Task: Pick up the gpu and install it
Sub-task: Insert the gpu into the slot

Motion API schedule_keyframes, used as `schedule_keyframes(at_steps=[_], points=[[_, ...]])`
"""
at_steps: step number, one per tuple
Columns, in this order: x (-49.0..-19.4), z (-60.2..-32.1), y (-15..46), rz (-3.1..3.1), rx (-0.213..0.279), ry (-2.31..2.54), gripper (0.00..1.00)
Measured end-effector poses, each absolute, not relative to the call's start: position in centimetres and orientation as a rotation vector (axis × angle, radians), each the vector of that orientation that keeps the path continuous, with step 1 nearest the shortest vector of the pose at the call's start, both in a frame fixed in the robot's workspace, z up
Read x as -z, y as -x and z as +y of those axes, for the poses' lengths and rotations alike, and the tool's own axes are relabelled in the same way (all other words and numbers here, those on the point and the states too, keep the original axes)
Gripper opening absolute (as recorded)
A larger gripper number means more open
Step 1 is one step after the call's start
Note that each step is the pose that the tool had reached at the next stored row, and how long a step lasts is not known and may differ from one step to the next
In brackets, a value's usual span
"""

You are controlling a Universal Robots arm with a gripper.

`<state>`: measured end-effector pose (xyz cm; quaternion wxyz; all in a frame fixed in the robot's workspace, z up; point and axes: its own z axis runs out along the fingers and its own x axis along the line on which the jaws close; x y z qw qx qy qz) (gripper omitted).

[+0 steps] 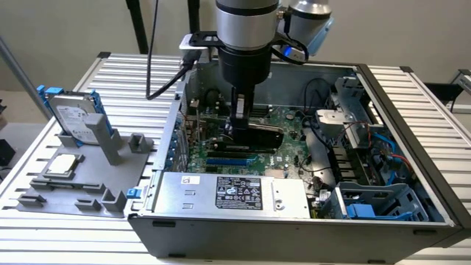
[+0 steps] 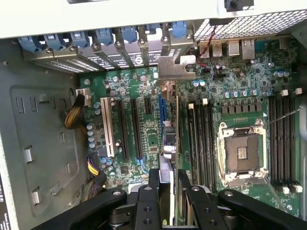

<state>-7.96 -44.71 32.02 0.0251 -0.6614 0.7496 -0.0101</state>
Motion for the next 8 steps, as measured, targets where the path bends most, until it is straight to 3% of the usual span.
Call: schedule_keyframes(at_steps=[8], points=[[-31.1, -45.2, 9.2, 2.308, 0.035, 2.052, 0.26]])
